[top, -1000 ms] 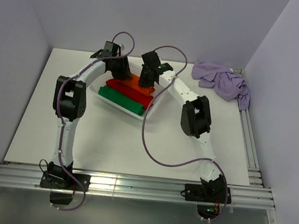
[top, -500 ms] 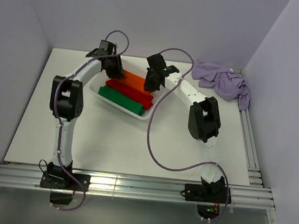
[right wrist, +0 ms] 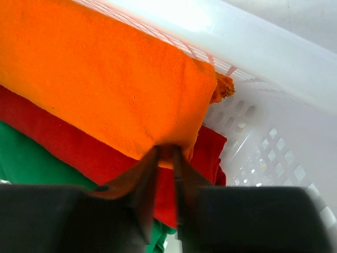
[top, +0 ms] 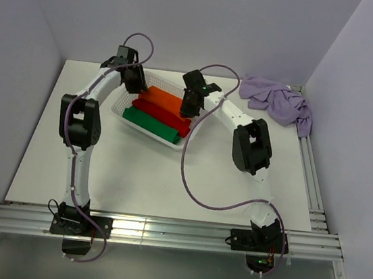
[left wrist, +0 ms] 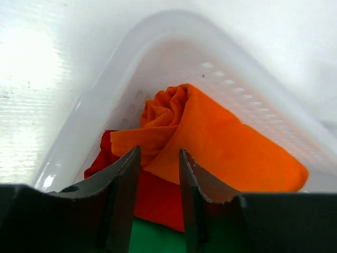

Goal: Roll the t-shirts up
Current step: Place the rolled tshirt into the container

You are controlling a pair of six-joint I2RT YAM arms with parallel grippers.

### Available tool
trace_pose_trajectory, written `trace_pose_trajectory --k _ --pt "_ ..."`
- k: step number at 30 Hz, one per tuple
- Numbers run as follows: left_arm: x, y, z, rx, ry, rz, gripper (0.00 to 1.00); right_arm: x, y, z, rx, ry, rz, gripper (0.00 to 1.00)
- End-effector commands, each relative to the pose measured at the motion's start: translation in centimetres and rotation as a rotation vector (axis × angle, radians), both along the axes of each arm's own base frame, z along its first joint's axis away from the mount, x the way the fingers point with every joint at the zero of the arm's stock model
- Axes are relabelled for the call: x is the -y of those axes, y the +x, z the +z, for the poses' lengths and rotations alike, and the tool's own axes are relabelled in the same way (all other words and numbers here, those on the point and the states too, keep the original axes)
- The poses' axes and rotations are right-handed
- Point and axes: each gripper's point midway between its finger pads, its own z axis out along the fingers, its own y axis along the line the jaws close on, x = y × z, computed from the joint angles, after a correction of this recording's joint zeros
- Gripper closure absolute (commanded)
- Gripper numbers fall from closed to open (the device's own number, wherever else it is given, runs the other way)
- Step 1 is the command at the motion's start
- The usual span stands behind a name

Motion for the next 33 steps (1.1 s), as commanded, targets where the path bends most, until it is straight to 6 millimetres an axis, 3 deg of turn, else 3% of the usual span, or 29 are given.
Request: trace_pose_trajectory --k 1,2,4,5,8,12,13,14,15,16,17,18,19,20,21,23,24,26,33 --pt "-1.0 1.4 4.3 0.086 0.009 0.003 0.6 0.9 0.7 4.2 0.067 0.032 -0.008 0.72" --pt "-1.0 1.3 6.0 0.124 -0.003 -0.004 0.59 0.3 0.7 6.5 0.107 0.078 0.016 0.68" --pt "-1.0 0.9 8.1 0.168 -0.021 -0.013 0.52 0.4 1.0 8.6 0.153 0.094 0.028 0.57" --pt "-0.8 0.3 10.2 0.209 -0.038 -0.021 0.5 0.4 1.0 10.4 0.185 0.109 0.037 0.57" --pt "-1.0 -1.4 13.4 0.262 -0.051 -0.019 0.45 1.1 0.7 14.2 0.236 0.131 0.05 0.55" --pt "-1.1 -4.4 15.3 0.283 -0.074 -0.024 0.37 2.7 -1.8 16.0 0.218 0.142 0.012 0.52" --pt "-1.1 -5.1 15.6 0.29 -0.081 -0.023 0.36 3.5 -2.9 14.2 0.174 0.116 -0.003 0.52" --pt "-1.1 -6.9 15.6 0.283 -0.097 -0.016 0.34 4.1 -3.9 15.3 0.19 0.126 -0.011 0.52" --pt "-1.1 -7.5 15.9 0.301 -0.109 -0.015 0.33 4.7 -4.6 15.2 0.186 0.122 -0.026 0.52" --pt "-1.2 -8.9 17.7 0.343 -0.119 -0.02 0.33 5.6 -5.8 13.2 0.148 0.093 -0.036 0.52" --pt "-1.3 -10.2 16.2 0.309 -0.124 -0.015 0.33 6.2 -6.8 14.1 0.162 0.104 -0.043 0.52" --pt "-1.4 -11.1 16.3 0.312 -0.127 -0.011 0.31 7.2 -7.3 13.7 0.16 0.087 -0.075 0.52" --pt "-1.5 -12.6 16.5 0.316 -0.135 -0.011 0.3 8.1 -8.4 12.0 0.121 0.066 -0.088 0.52" --pt "-1.4 -13.4 16.7 0.316 -0.144 -0.015 0.3 8.8 -9.2 12.5 0.13 0.078 -0.099 0.52" --pt "-1.5 -14.2 16.7 0.315 -0.148 -0.018 0.27 9.9 -10.3 11.0 0.092 0.063 -0.123 0.52" --pt "-1.3 -16.5 16.5 0.306 -0.178 -0.027 0.22 11.2 -11.3 11.2 0.112 0.056 -0.154 0.51" --pt "-1.1 -17.2 16.3 0.301 -0.19 -0.038 0.18 12.0 -12.4 9.8 0.085 0.035 -0.167 0.51" --pt "-1.1 -19.2 15.6 0.28 -0.209 -0.035 0.14 12.6 -13.3 9.8 0.095 0.039 -0.176 0.5" --pt "-1.9 -22.9 13.7 0.224 -0.201 0.006 0.05 13.9 -15.5 4.7 0.009 -0.009 -0.208 0.44"
